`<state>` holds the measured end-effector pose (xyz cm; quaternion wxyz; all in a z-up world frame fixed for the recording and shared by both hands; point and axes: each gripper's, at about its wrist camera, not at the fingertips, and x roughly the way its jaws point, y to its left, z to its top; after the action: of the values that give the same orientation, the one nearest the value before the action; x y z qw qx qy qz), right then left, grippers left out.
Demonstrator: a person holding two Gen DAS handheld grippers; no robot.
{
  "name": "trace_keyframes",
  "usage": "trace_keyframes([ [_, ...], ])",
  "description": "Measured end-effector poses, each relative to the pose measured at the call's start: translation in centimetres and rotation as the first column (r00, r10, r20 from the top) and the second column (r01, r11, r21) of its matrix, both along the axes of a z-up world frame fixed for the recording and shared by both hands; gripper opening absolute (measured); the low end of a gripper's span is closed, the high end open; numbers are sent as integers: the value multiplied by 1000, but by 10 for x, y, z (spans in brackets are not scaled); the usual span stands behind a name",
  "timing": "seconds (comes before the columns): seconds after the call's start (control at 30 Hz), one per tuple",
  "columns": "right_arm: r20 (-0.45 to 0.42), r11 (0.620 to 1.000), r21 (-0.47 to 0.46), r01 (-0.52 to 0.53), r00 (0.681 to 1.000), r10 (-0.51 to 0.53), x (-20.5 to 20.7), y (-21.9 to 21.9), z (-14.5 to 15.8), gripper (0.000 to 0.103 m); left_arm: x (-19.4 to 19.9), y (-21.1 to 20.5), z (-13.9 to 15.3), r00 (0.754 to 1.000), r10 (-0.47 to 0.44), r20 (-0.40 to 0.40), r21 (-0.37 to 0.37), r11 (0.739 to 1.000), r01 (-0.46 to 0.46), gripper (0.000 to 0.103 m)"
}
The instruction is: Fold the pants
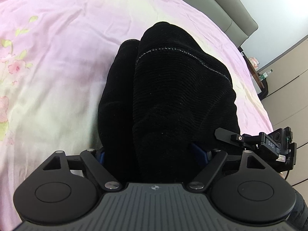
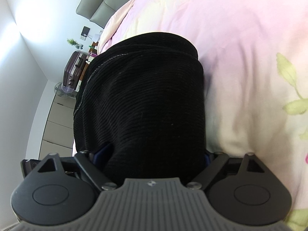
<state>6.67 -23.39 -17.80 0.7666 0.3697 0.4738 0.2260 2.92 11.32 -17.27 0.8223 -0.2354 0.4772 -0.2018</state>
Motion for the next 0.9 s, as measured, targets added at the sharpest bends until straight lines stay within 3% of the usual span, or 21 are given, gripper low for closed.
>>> trace_keyframes([
  [0.1, 50, 998, -60, 23, 999, -20, -16, 6, 17, 68, -6, -2, 9, 1000, 6, 10, 23, 1000, -7, 83],
  [0.2, 84, 998, -33, 52, 995, -49, -35, 8, 38, 60, -17, 0, 25, 999, -5, 31, 17, 1000, 5, 81],
  [0.37, 125, 997, 12, 71, 989, -72, -64, -7, 78, 60, -32, -9, 63, 993, -62, 101, 5, 998, 62, 81],
  [0.57, 188, 993, 13, 118, 975, -118, -86, -48, 120, 60, -28, -50, 99, 976, -135, 168, 20, 991, 134, 81],
  [0.9, 151, 956, 35, 290, 945, -292, -120, -150, 122, 60, 18, -158, 97, 945, -294, 144, 45, 956, 291, 81],
])
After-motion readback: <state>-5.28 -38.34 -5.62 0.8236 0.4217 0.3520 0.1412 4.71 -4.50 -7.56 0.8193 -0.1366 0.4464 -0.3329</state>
